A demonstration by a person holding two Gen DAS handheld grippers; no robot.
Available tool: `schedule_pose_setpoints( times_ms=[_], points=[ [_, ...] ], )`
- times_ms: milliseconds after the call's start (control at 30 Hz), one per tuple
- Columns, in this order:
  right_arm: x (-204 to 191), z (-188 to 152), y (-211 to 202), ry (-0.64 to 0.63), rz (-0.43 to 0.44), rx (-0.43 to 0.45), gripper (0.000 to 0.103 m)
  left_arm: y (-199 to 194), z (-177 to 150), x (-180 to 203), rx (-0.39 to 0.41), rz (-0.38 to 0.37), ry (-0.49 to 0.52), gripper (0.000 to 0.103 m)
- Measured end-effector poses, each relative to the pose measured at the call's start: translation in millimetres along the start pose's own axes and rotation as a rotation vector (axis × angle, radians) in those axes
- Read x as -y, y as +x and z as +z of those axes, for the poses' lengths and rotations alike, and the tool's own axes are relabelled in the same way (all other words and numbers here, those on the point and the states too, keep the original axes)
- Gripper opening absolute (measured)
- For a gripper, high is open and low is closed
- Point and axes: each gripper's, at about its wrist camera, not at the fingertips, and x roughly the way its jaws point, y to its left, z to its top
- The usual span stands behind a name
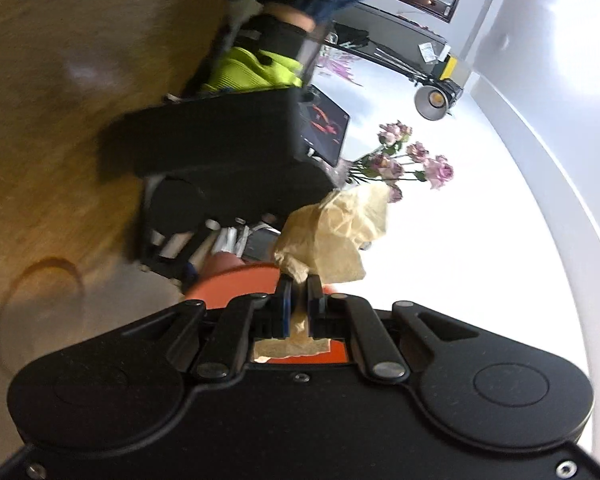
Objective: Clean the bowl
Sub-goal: 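Wipe the paper towel over the bowl's outer rim with the right gripper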
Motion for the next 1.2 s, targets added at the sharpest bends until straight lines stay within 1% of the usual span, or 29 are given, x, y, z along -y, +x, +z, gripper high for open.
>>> schedule_pose_setpoints(
  times_ms=[300, 600, 767, 867, 1000, 1200],
  points=[
    [19.7, -22.1, 6.4, -0.016, -0.067, -0.060, 0.007, -0.3, -0.1, -1.1, 0.000, 0.000, 0.000, 0.097],
    [27.3, -40.5, 3.9, -0.039, -0.092, -0.100, 0.007, -0.1, -0.1, -0.9, 0.000, 0.000, 0.000, 0.097],
    [35.4, -52.2, 16.3, -0.030, -0.107, -0.158, 0.007, 2.2, 0.2, -0.3, 0.000, 0.000, 0.000, 0.097],
    [32.9, -59.5, 27.5, -0.022, -0.091, -0.190, 0.007, 2.5, 0.1, -0.3, 0.000, 0.000, 0.000, 0.097],
    [20.2, -72.4, 41.2, -0.036, -0.047, -0.229, 0.007, 2.5, 0.1, -0.3, 0.000, 0.000, 0.000, 0.097],
    [-1.2, -80.3, 61.3, -0.015, 0.044, -0.282, 0.007, 4.8, 0.6, 2.2, 0.000, 0.000, 0.000, 0.097]
  ],
)
